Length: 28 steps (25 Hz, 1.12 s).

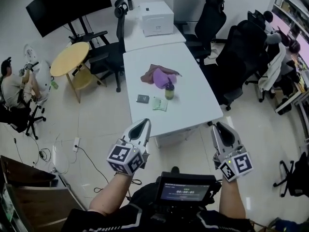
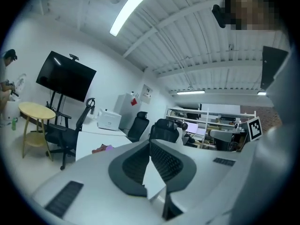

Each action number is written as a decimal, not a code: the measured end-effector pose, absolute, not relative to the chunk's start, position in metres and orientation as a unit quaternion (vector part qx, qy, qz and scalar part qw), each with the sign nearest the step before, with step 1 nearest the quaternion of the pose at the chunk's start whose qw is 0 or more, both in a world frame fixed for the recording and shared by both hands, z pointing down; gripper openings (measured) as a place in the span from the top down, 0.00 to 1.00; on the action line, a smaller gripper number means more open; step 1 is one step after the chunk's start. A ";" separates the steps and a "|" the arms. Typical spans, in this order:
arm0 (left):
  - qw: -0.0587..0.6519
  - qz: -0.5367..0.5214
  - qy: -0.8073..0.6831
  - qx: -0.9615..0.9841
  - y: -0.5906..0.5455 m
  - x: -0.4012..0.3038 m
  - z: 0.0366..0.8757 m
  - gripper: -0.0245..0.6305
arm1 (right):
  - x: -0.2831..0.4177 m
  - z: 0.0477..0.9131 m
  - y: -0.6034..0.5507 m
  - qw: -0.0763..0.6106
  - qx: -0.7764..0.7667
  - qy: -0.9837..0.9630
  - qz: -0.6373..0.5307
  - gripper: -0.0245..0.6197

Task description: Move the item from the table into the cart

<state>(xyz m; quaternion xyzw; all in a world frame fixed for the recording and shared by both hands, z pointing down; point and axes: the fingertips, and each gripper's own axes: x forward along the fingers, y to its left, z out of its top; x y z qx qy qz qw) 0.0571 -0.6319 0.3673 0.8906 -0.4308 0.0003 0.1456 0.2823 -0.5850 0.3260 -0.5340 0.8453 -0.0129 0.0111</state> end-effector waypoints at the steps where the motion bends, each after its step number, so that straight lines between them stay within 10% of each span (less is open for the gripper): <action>1: 0.145 0.005 -0.439 0.887 -0.652 0.055 0.373 0.93 | 0.279 0.333 -0.611 0.010 -0.526 0.851 -0.014 0.88; 11: 0.155 0.067 -0.494 0.853 -0.830 0.032 0.414 0.89 | 0.232 0.386 -0.842 -0.018 -0.430 0.902 -0.034 0.63; 28: 0.239 0.145 -0.384 0.880 -1.027 0.033 0.582 0.80 | 0.156 0.573 -1.070 -0.068 -0.449 0.883 -0.120 0.54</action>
